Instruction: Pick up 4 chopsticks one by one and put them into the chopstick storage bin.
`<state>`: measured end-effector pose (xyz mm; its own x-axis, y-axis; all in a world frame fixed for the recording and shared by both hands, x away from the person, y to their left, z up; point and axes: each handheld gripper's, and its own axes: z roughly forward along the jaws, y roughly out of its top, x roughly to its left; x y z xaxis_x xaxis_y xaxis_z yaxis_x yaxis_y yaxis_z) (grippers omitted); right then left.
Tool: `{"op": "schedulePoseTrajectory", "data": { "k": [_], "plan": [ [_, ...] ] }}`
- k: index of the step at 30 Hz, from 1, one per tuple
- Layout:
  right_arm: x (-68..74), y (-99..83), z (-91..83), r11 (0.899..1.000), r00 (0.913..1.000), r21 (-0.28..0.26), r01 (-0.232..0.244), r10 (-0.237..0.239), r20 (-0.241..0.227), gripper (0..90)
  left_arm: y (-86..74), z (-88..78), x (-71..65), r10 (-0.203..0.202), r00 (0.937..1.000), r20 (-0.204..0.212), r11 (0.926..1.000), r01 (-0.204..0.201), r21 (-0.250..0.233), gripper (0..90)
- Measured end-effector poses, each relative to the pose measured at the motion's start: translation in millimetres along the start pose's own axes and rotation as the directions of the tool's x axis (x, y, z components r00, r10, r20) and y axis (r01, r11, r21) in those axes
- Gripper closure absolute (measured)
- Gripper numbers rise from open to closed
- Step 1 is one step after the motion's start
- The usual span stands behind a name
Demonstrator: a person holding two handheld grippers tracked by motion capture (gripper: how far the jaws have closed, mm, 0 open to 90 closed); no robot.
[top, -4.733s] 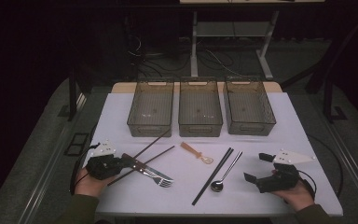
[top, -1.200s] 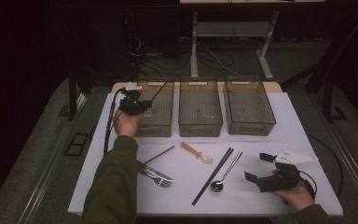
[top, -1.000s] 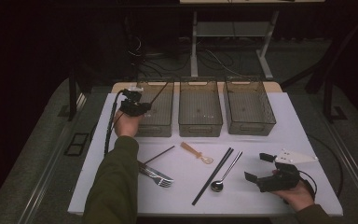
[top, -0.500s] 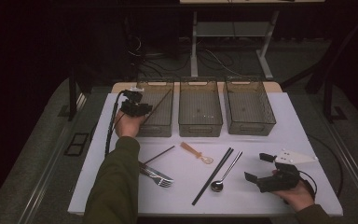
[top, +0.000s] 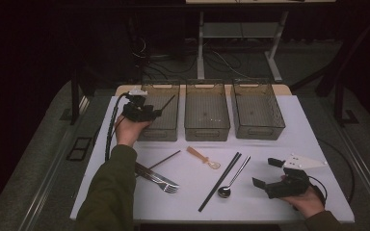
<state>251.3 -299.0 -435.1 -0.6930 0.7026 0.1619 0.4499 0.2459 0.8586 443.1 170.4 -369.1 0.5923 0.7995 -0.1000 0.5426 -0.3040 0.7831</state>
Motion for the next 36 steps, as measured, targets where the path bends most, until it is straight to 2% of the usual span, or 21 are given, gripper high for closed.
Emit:
{"op": "schedulePoseTrajectory", "data": {
  "k": [6, 8, 13, 16, 19, 26, 36],
  "plan": [
    [0.0, -0.1, -0.3, 1.0, 1.0, 0.001, -0.002, 0.002, 0.002, 1.2, -8.4, -13.6, -10.0, 0.056, 0.9978, 0.035, 0.9984, -0.056, 0.006, 46.0],
    [0.1, -0.1, -0.2, 1.0, 1.0, 0.001, -0.001, 0.001, 0.003, 1.2, -13.6, -17.3, -13.6, 0.063, 0.997, 0.045, 0.998, -0.063, 0.003, 44.6],
    [0.2, -0.2, -0.2, 1.0, 1.0, 0.002, 0.0, 0.0, 0.007, 1.2, -26.2, -28.8, -21.1, 0.061, 0.9945, 0.086, 0.9978, -0.059, -0.03, 42.4],
    [-0.2, -0.3, -0.5, 1.0, 1.0, 0.003, -0.001, 0.001, 0.008, 1.2, -31.3, -35.8, -26.9, 0.076, 0.9924, 0.097, 0.9966, -0.073, -0.039, 40.8],
    [-0.3, -0.3, -0.2, 1.0, 1.0, 0.003, -0.001, 0.001, 0.008, 1.2, -35.5, -42.3, -32.0, 0.091, 0.9907, 0.101, 0.995, -0.087, -0.049, 39.1],
    [-0.2, -0.2, -0.5, 1.0, 0.9999, 0.005, 0.0, -0.001, 0.011, 1.2, -48.7, -54.1, -39.1, 0.099, 0.9882, 0.117, 0.9934, -0.091, -0.069, 35.7],
    [-0.7, -0.4, -1.9, 1.0, 0.9999, -0.002, 0.002, -0.002, 0.011, 1.2, -81.3, -73.0, -45.1, 0.108, 0.9858, 0.128, 0.9921, -0.099, -0.078, 34.3]
  ]
}}
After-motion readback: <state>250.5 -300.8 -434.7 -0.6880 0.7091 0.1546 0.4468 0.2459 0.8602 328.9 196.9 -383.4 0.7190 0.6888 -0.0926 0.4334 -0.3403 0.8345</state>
